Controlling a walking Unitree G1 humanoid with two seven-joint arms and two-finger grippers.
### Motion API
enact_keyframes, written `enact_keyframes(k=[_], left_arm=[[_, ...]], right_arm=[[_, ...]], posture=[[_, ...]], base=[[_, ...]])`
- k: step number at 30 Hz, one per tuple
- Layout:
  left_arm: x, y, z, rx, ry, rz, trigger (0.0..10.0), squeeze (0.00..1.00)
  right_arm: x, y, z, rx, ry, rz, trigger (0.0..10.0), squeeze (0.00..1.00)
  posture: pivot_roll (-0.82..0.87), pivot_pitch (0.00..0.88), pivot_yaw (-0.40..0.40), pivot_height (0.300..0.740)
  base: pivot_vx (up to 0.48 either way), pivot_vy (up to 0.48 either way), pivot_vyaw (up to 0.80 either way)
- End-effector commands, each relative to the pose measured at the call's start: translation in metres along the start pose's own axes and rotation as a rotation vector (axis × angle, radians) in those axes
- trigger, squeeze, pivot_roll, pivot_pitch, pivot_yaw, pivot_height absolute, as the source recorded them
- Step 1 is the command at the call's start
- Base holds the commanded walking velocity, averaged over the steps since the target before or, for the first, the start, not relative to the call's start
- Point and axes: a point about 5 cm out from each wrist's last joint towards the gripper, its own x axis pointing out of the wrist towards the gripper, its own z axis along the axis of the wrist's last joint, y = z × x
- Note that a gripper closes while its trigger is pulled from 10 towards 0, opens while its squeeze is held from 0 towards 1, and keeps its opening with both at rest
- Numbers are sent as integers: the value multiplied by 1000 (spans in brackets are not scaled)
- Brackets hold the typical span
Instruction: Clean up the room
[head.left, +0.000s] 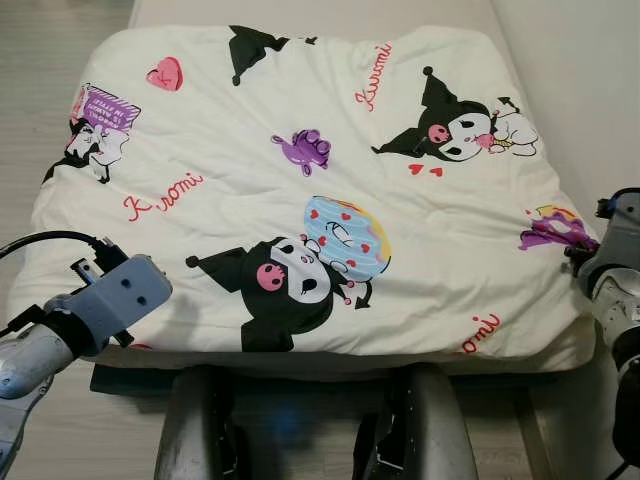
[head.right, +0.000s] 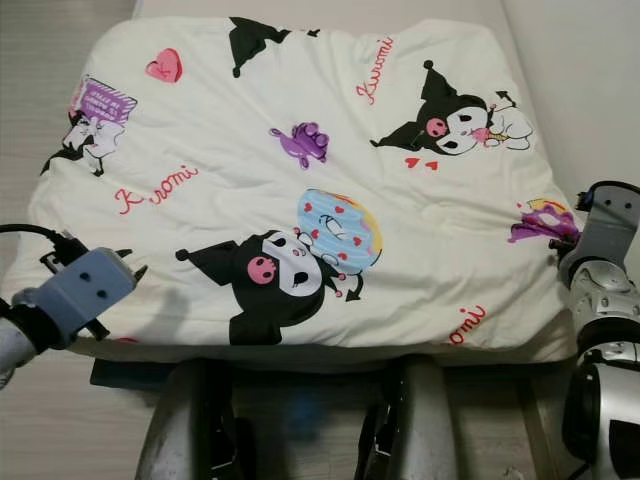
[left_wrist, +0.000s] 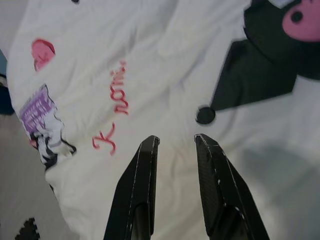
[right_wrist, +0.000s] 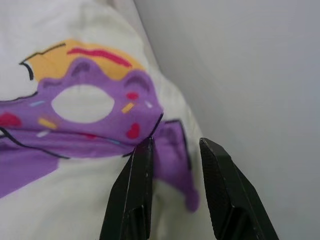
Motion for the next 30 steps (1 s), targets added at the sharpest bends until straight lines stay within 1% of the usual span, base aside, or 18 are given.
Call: enact_keyframes(k=[1,3,5,6,7,8,10,14,16,17,19,20,22,23,25,27,28,30], left_arm=[[0,5,-3,-4,9,23,10000,0],[5,9,-1,-33,-12,61,10000,0],[6,9,-1,-38,-16,68,10000,0],[11,8,-4,-60,-11,91,10000,0],[17,5,-12,-66,19,108,10000,0],[17,5,-12,-66,19,108,10000,0],[29,-7,-33,-103,97,133,10000,0],[36,-20,-54,-167,178,144,10000,0],[34,-39,-76,-217,271,108,10000,0],[34,-39,-76,-217,271,108,10000,0],[17,-75,-109,-258,430,2,10000,0],[17,-75,-109,-258,430,2,10000,0],[-6,-103,-134,-230,541,-95,10000,0],[-6,-103,-134,-230,541,-95,10000,0],[-30,-122,-152,-199,633,-172,10000,0],[-30,-122,-152,-199,633,-172,10000,0],[-43,-130,-160,-186,679,-210,10000,0],[-43,-130,-160,-186,679,-210,10000,0]], right_arm=[[1,16,23,47,-120,115,10000,0],[-1,38,40,127,-211,242,10000,0],[-1,42,42,140,-224,264,10000,0],[-3,57,45,129,-248,334,10000,0],[-6,74,43,80,-257,402,10000,0],[-6,74,43,80,-257,402,10000,0],[-11,102,28,-63,-247,490,10000,0],[-14,114,7,-157,-199,512,10000,0],[-18,121,-15,-246,-143,532,10000,0],[-18,121,-15,-246,-143,532,10000,0],[-23,127,-38,-330,-80,577,10000,0],[-23,127,-38,-330,-80,577,10000,0],[-26,130,-49,-370,-57,619,10000,0],[-26,130,-49,-370,-57,619,10000,0],[-27,130,-51,-384,-56,644,10000,0],[-27,130,-51,-384,-56,644,10000,0],[-28,129,-51,-390,-53,656,10000,0],[-28,129,-51,-390,-53,656,10000,0]], posture=[[99,484,-21,564],[97,485,-20,564],[97,485,-20,564],[92,487,-20,564],[88,490,-23,564],[88,490,-23,564],[84,492,-26,564],[79,495,-30,564],[75,500,-29,564],[75,500,-29,564],[68,502,-24,564],[68,502,-24,564],[64,502,-24,564],[64,502,-24,564],[54,503,-23,564],[54,503,-23,564],[49,502,-24,564],[49,502,-24,564]], base=[[0,0,0],[0,0,0],[0,0,0],[0,0,0],[0,0,0],[0,0,0],[0,0,0],[0,0,0],[0,0,0],[0,0,0],[0,0,0],[0,0,0],[0,0,0],[0,0,0],[0,0,0],[0,0,0],[0,0,0],[0,0,0]])
